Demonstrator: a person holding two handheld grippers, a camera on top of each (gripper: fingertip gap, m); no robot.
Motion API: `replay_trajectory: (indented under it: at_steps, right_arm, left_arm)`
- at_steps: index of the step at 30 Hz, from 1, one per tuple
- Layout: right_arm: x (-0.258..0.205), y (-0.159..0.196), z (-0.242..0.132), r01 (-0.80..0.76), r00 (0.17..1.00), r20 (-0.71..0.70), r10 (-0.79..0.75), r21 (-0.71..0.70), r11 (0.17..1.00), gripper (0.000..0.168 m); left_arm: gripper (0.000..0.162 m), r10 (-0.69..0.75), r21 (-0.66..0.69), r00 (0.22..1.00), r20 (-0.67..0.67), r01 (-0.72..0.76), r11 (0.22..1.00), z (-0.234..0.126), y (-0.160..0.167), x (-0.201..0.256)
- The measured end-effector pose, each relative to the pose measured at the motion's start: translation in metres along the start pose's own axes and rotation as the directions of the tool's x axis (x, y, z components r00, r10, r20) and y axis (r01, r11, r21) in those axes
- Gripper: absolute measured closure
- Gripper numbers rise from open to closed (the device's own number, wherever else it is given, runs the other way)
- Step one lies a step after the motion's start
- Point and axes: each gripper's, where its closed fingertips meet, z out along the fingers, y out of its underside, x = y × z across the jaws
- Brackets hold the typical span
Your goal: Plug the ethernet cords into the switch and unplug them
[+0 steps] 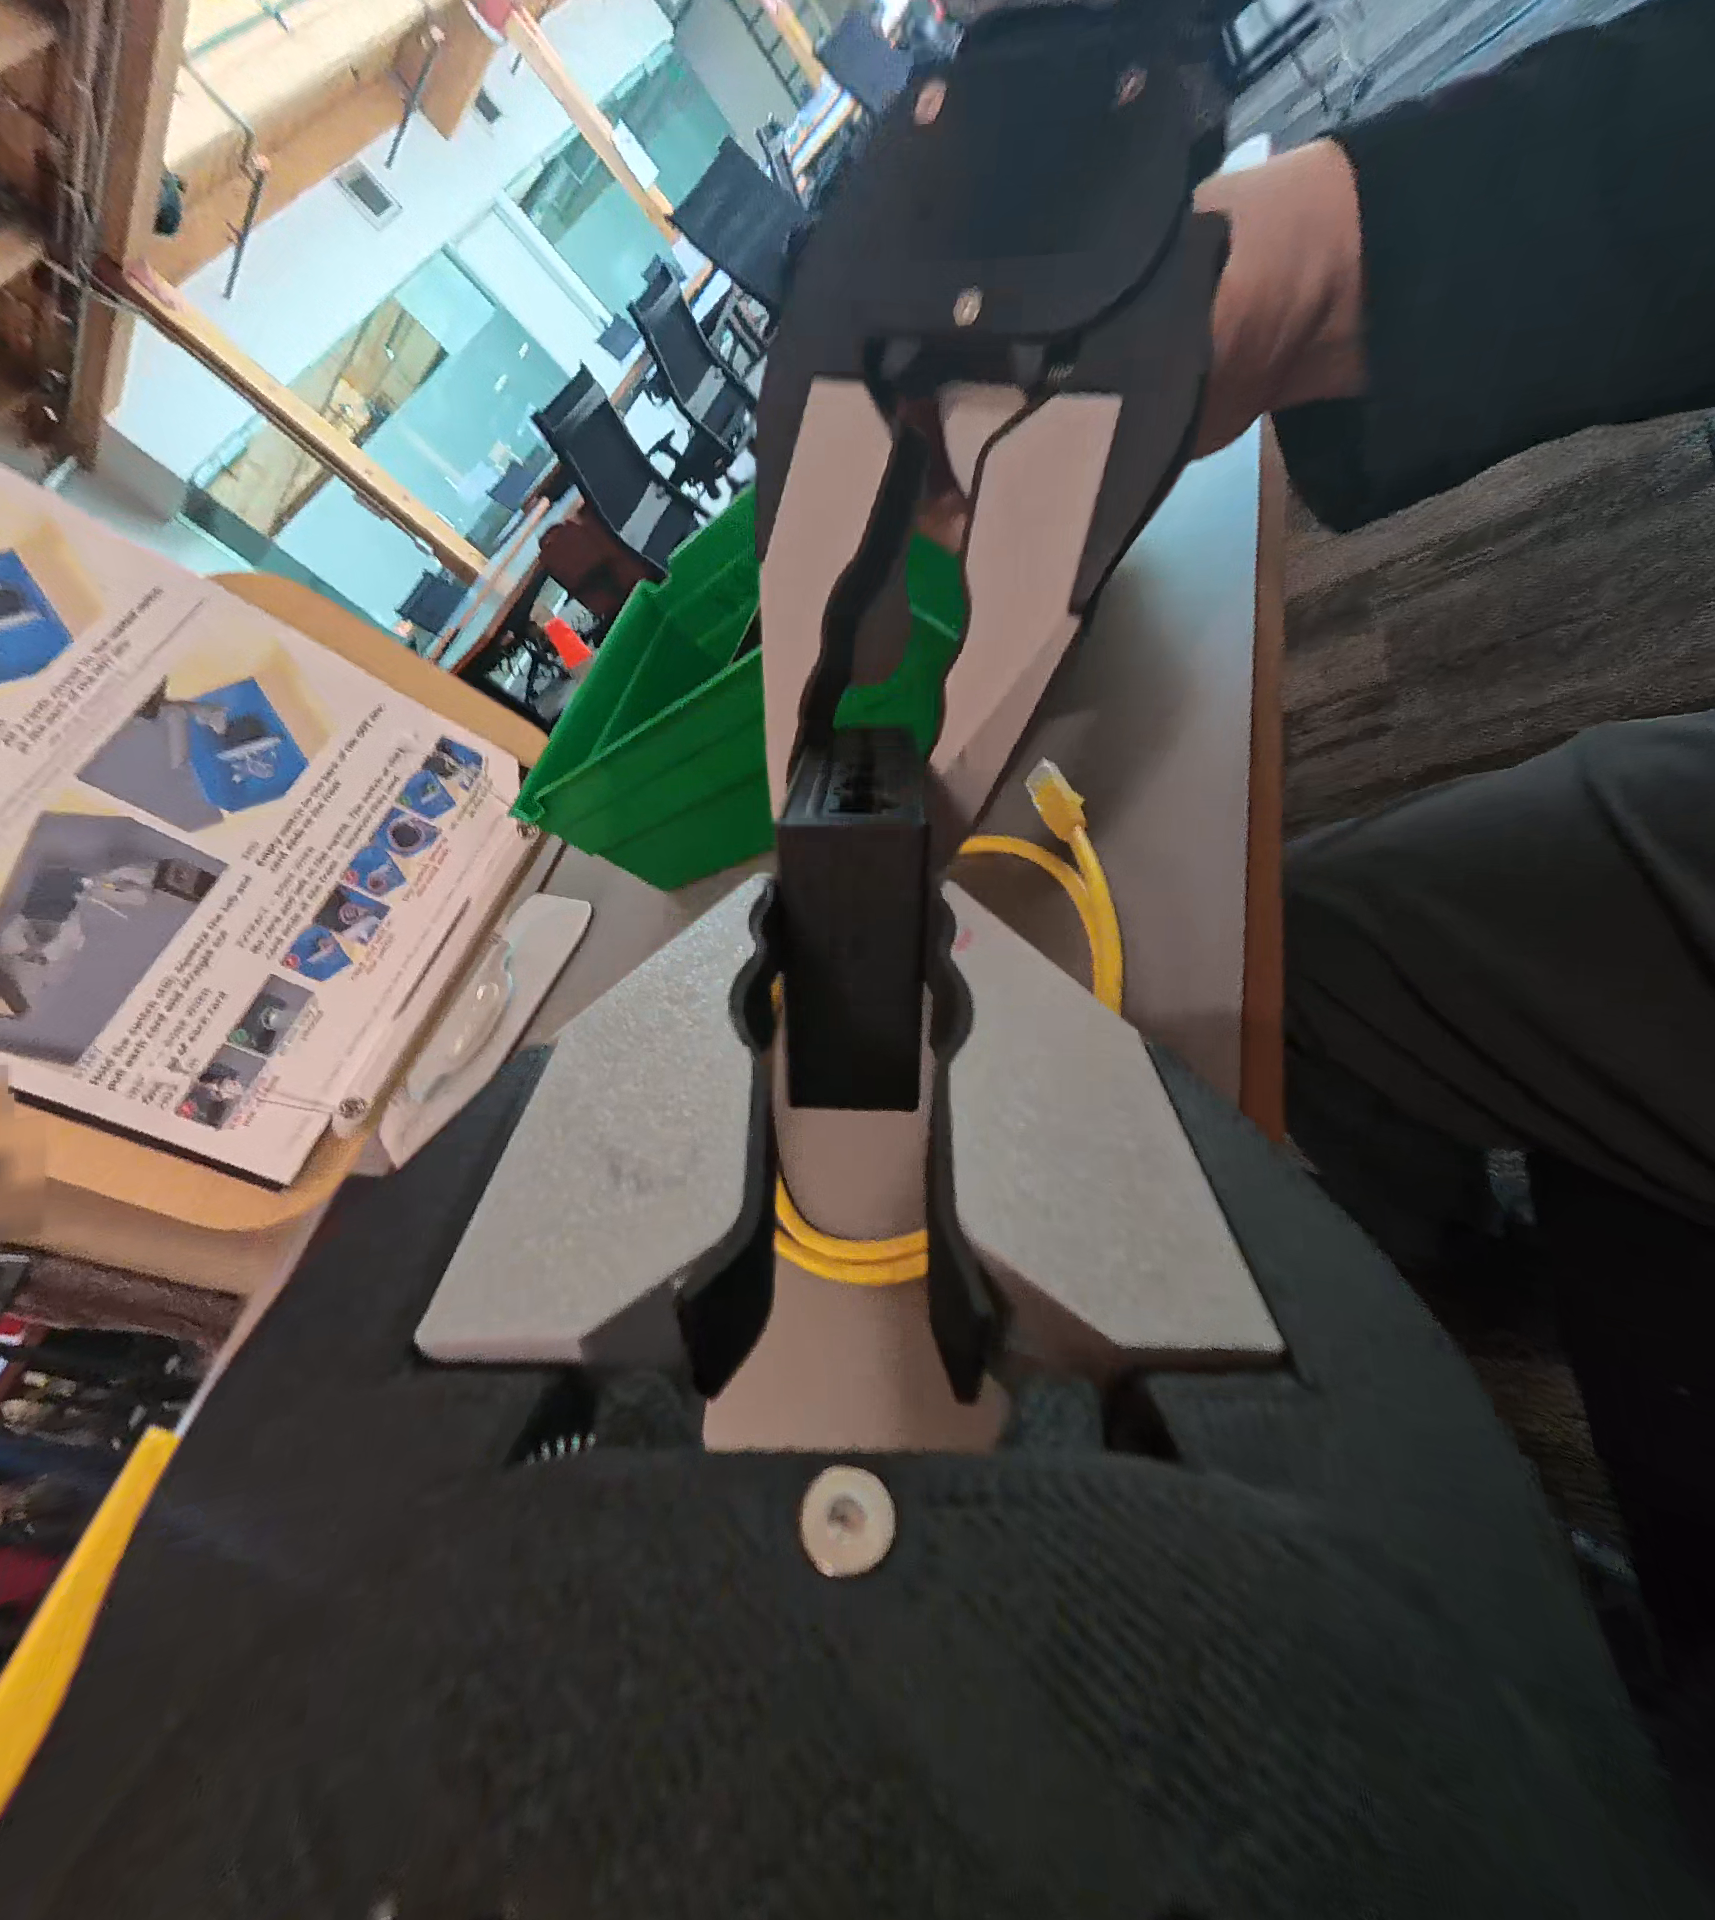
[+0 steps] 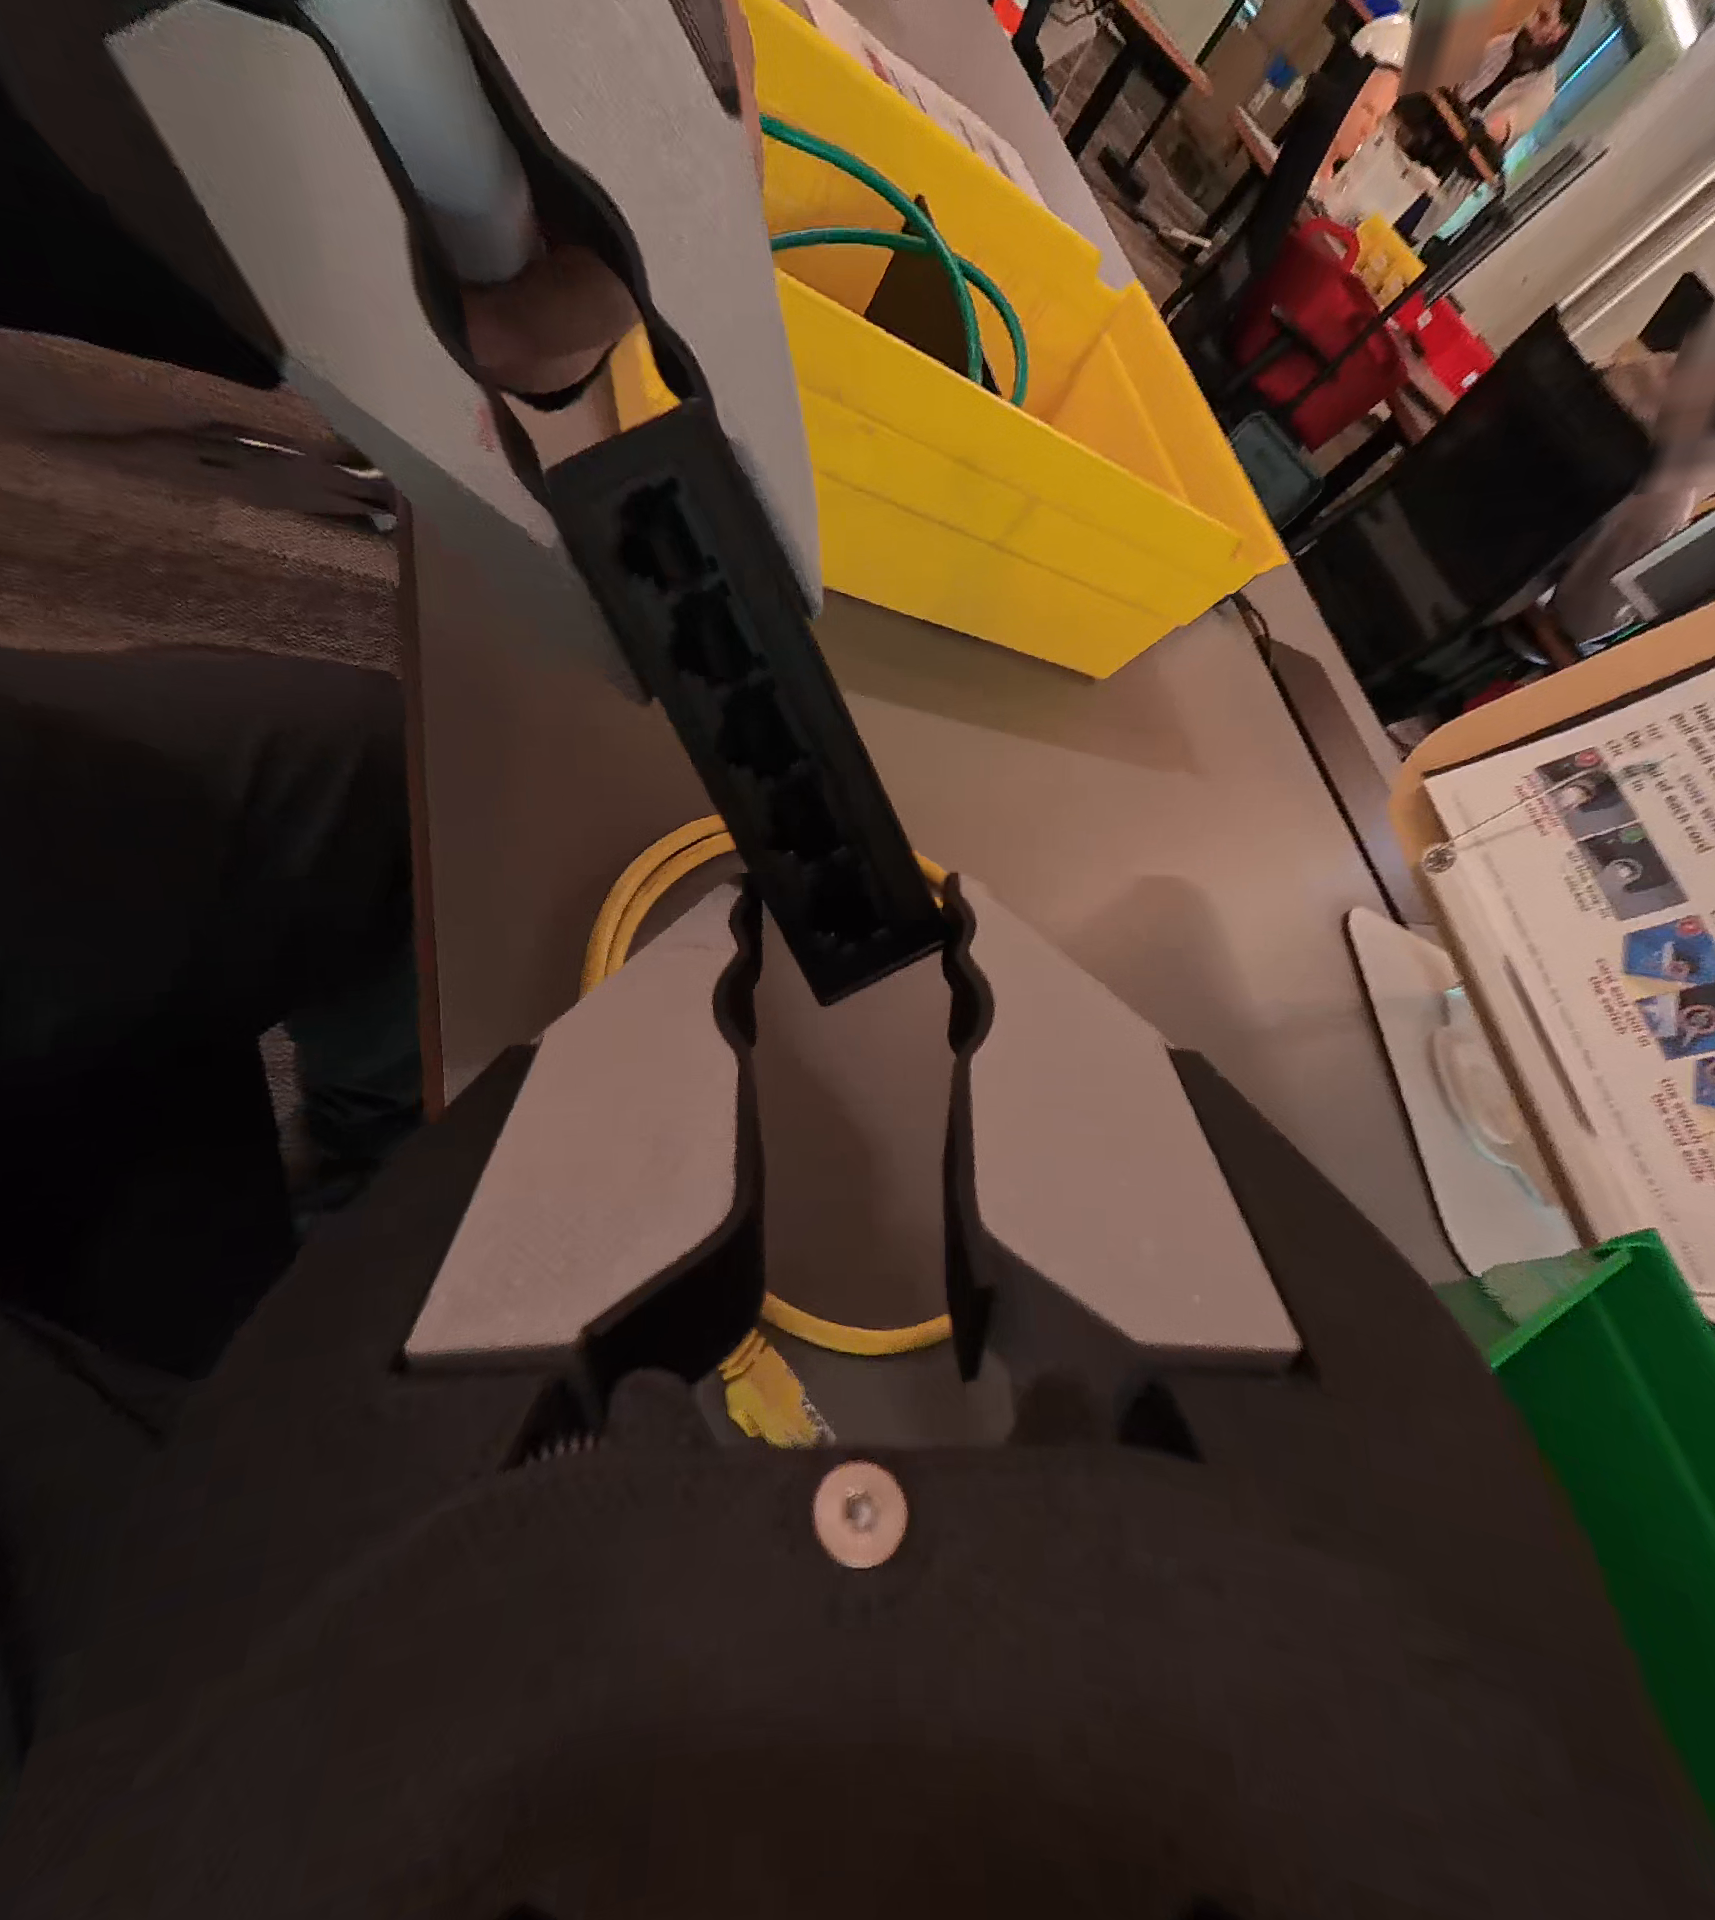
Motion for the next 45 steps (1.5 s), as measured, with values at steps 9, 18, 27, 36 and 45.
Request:
replay_trajectory:
  at_steps: [9,18,27,36,45]
  right_arm:
    - [-0.011,-0.002,0.014,0.057,0.998,0.01,-0.056,-0.026,0.998,0.139]
    - [-0.008,-0.015,-0.001,0.024,0.999,0.023,-0.025,0.051,0.998,0.122]
    - [-0.035,-0.061,-0.035,0.025,0.982,0.171,-0.084,0.321,0.947,0.143]
    - [-0.016,-0.087,-0.074,-0.15,0.972,0.235,0.021,0.55,0.821,0.145]
    - [-0.023,-0.086,-0.074,-0.201,0.951,0.308,0.012,0.591,0.781,0.145]
  left_arm:
    - [0.135,0.088,-0.175,0.995,0.044,-0.079,0.981,0.018,0.026,0.003]
    - [0.136,0.116,-0.224,0.993,0.023,-0.108,0.968,0.013,0.01,0.005]
    - [0.135,-0.001,0.003,0.995,-0.097,0.001,1.0,-0.014,-0.037,0.015]
    - [0.126,-0.111,0.103,0.99,-0.084,0.119,0.988,-0.032,-0.031,0.0]
    - [0.147,-0.14,0.227,0.989,-0.056,0.149,0.963,-0.026,-0.06,-0.002]
